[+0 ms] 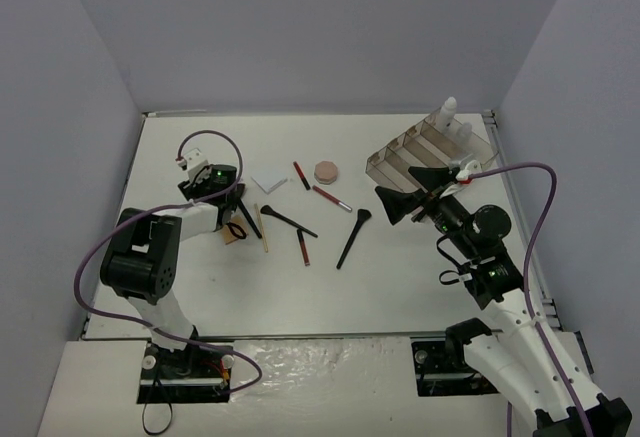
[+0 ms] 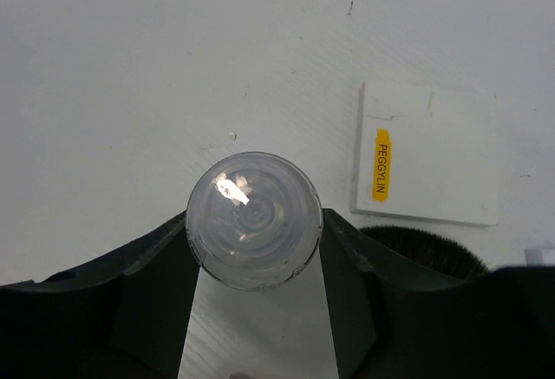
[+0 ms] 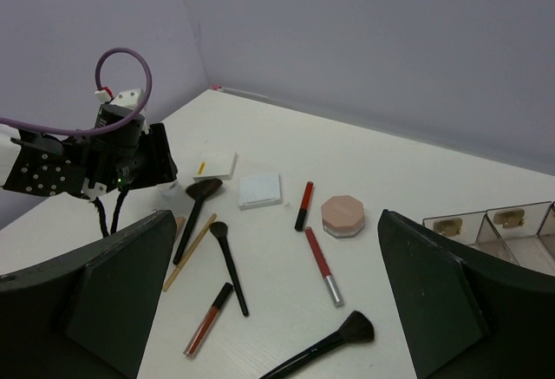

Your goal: Organize the makeup

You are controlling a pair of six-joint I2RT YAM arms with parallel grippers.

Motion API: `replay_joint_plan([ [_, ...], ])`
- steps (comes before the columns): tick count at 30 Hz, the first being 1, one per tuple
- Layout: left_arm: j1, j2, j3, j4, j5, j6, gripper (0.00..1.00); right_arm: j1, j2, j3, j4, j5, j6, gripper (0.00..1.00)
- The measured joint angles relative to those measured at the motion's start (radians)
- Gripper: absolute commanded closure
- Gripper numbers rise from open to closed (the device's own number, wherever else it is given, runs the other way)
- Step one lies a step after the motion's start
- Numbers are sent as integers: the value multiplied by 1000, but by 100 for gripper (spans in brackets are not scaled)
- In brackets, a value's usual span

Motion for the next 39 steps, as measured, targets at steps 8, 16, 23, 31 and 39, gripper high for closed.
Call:
replay_joint_plan([
  [8,0,3,2,4,7,7,100,0,1,-8,2,-8,-3,0],
  [16,-18,-133,3,-100,120,144,100,2,51,25,-31,-60,-18,0],
  [23,-110,-486,37,-276,455,356,100,24,138,145,-106,-154,-29,2],
  [31,-154,-766,40,-418,923,496,100,93,231,307,-169,-243,-35,9],
  [39,-240,-798,84,-568,1239,575,100,263,359,433,-169,-247,-54,21],
])
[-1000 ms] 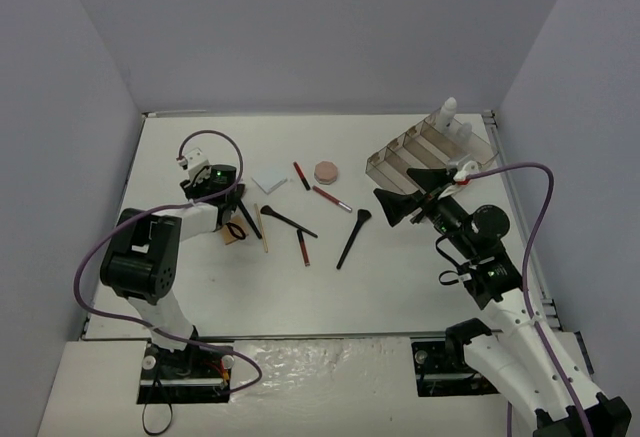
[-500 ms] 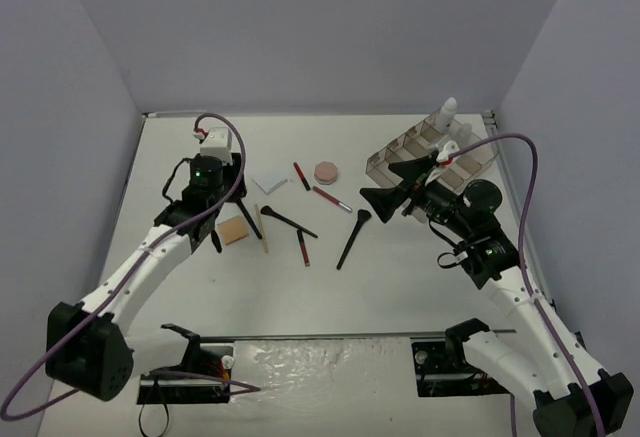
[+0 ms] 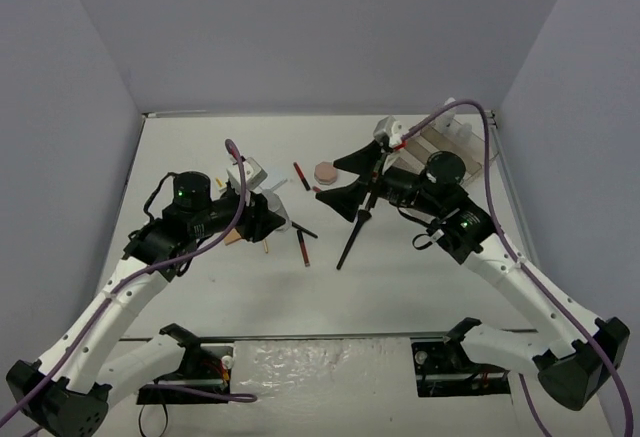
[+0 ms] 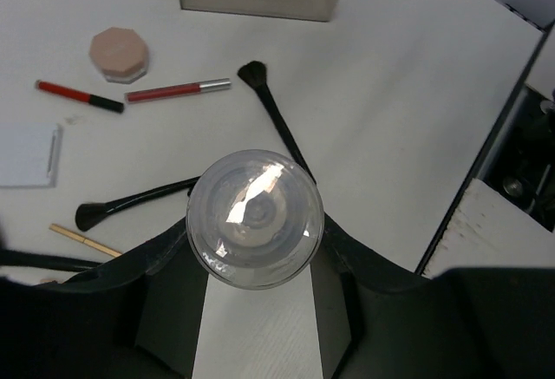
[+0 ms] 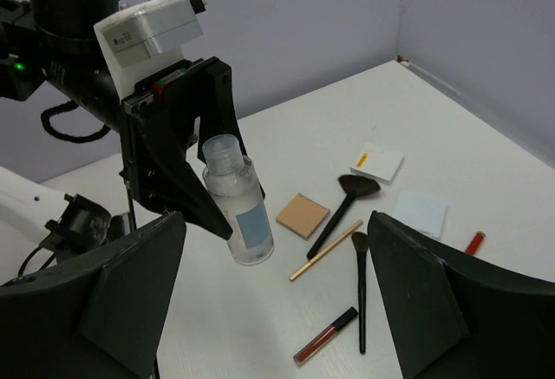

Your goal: Organize the makeup

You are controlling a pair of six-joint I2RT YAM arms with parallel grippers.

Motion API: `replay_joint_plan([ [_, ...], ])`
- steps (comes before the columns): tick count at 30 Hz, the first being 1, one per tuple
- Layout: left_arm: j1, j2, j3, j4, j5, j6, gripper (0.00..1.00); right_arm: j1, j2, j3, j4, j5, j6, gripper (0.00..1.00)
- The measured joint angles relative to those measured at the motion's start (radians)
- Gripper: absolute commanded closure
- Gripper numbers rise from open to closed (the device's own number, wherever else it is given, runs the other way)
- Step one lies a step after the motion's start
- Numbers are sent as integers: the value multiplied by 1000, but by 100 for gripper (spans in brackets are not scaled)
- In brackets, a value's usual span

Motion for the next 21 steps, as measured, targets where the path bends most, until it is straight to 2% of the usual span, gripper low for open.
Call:
replay_joint_plan([
  [11,-50,43,159,-137,195,104,100,210,184,108,-21,24,-56,39],
  [21,-66,83,173,-194,225,150,100,248,205,127,-32,32,-98,51],
])
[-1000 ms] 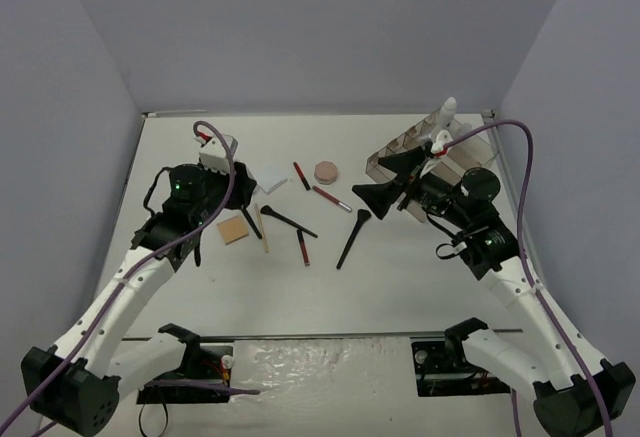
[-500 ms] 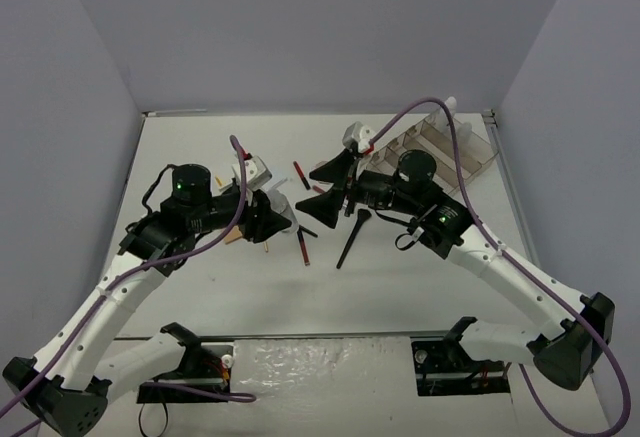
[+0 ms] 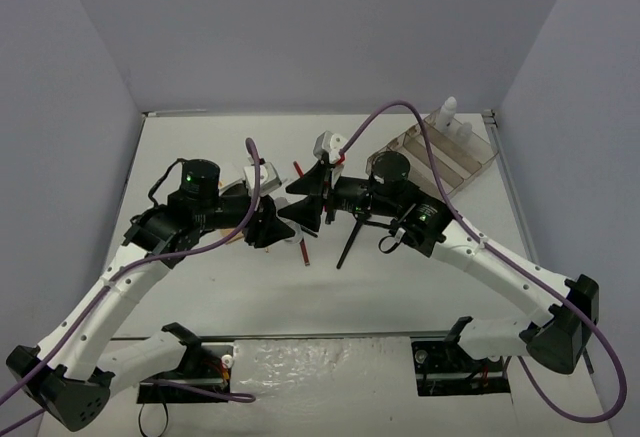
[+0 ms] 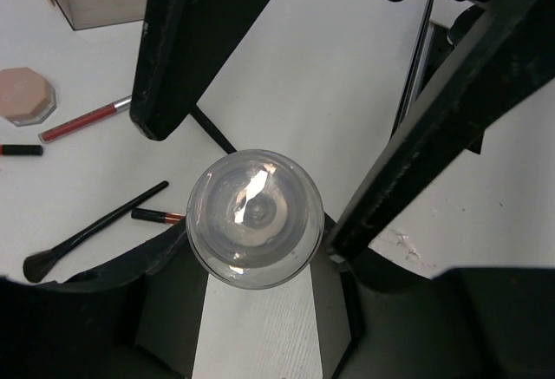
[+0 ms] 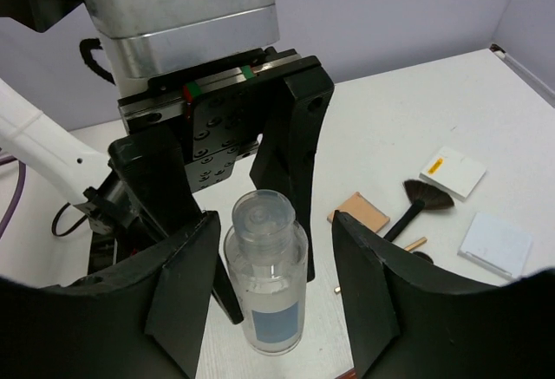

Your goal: Organize the makeup

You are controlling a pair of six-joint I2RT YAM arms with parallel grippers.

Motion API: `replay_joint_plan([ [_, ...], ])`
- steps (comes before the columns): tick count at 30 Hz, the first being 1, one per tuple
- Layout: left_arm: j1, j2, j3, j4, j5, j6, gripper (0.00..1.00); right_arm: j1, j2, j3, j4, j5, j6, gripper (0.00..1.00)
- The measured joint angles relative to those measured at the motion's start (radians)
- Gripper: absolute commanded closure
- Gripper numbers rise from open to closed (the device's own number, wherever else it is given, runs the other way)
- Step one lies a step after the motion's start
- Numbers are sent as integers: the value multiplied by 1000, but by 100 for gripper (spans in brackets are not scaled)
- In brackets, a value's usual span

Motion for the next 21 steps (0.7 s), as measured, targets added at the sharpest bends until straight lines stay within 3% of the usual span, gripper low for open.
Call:
replay_joint_plan([
  [5,-6,0,1,-5,0,12,100,5,27,7,-1,1,-6,54],
  [8,-8,1,4,-12,-1,19,100,12,40,8,-2,0,-6,61],
  [11,-9,5,8,-18,-3,25,100,16,46,8,-5,-3,-8,70],
  [14,-11,11,11,-28,-5,27,100,19,47,8,-10,-11,-18,93],
  [17,-11,22,14,-33,-5,36,99,21,47,9,-23,-10,-30,100],
  [19,-11,27,14,-34,-9,41,79,21,47,9,-32,-4,-35,100],
  [21,-12,32,14,-33,-19,44,44,22,47,9,-40,9,-45,100],
])
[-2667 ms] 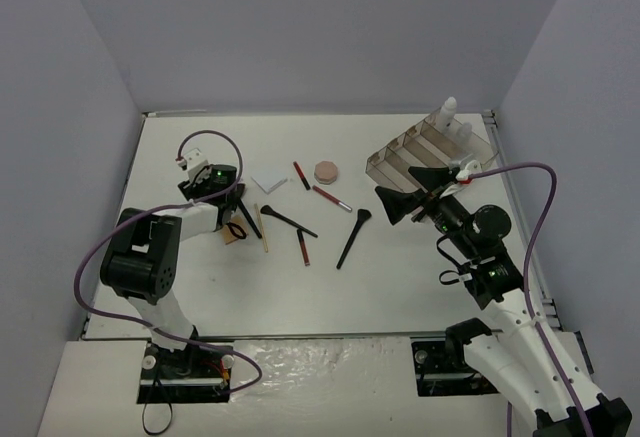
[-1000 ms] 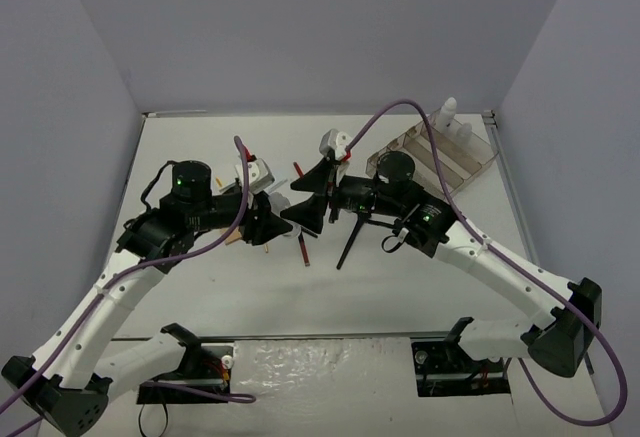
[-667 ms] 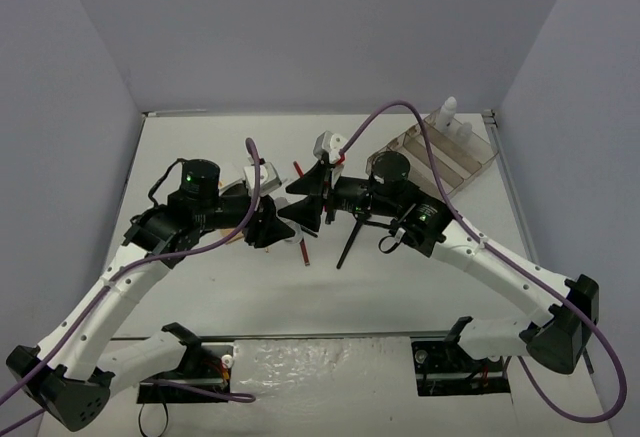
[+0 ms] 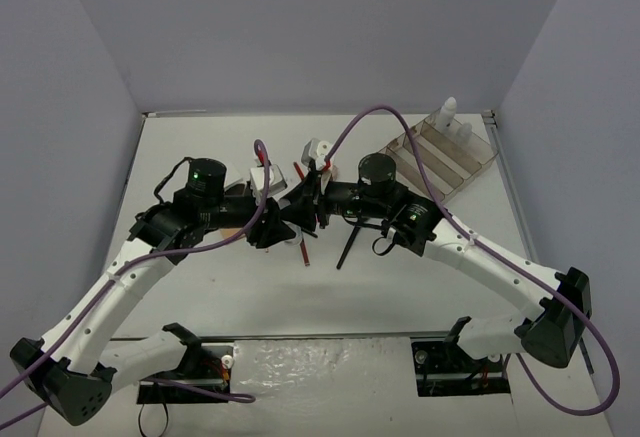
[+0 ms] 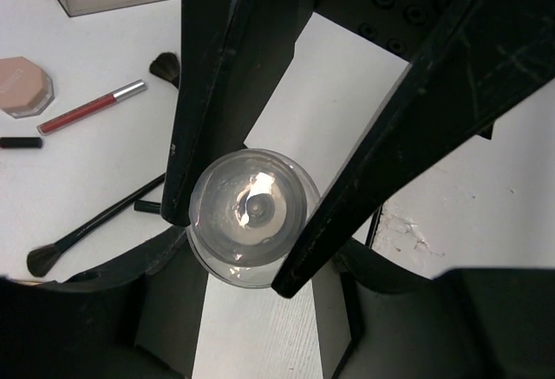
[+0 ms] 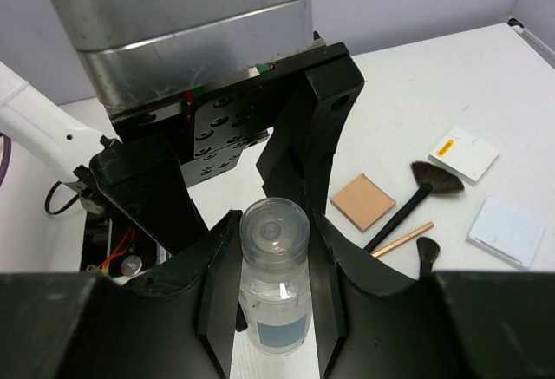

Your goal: Organize the makeup

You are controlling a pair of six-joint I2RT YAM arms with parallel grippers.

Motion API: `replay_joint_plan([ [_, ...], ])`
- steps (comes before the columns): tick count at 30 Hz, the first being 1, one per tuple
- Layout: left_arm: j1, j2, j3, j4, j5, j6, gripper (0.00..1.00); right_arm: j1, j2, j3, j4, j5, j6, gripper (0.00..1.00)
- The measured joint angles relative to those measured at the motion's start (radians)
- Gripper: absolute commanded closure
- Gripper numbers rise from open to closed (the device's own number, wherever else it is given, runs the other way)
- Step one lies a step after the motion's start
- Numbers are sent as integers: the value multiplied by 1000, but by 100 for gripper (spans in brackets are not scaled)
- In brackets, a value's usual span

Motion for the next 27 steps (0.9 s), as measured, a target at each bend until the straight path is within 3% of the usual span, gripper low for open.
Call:
replay_joint_plan([
  [3,-3,1,0,9,-33,3,11,1,-3,0,-23,35,-15,100],
  [5,-5,-3,-2,25,-76,-3,6,3,-10,-8,-35,93,-29,100],
  [13,-6,-57,-32,45,-363,-50,3,-84,-90,-82,-23,371,-69,100],
  [21,-1,-142,-95,-24,-815,-126,3,-466,-173,-263,176,641,-75,100],
  [27,59,-239,-208,-62,-1079,-209,3,-782,-50,-304,387,684,-29,100],
])
